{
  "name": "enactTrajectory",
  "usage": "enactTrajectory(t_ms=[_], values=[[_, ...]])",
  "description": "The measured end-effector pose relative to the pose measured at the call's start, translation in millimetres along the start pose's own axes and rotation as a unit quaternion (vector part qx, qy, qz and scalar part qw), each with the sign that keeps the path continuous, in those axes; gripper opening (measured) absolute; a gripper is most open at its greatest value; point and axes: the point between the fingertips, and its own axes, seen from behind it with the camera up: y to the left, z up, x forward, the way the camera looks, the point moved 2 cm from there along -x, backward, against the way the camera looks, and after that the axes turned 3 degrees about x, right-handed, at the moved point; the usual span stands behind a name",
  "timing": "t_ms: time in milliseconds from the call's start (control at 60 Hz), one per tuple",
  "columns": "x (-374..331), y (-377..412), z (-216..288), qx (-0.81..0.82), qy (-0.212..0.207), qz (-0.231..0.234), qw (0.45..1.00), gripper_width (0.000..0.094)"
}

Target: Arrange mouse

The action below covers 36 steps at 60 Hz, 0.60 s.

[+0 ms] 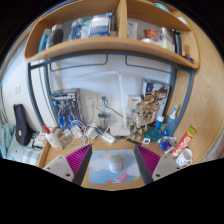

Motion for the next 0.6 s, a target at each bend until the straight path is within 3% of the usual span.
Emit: enactTrajectory(t_ms=[283,600], values=[[-89,-9,39,0.001,-0.05,0.027,0.998,0.086],[-139,-7,31,-0.007,-0.067,0.058,0.996,0.0856]])
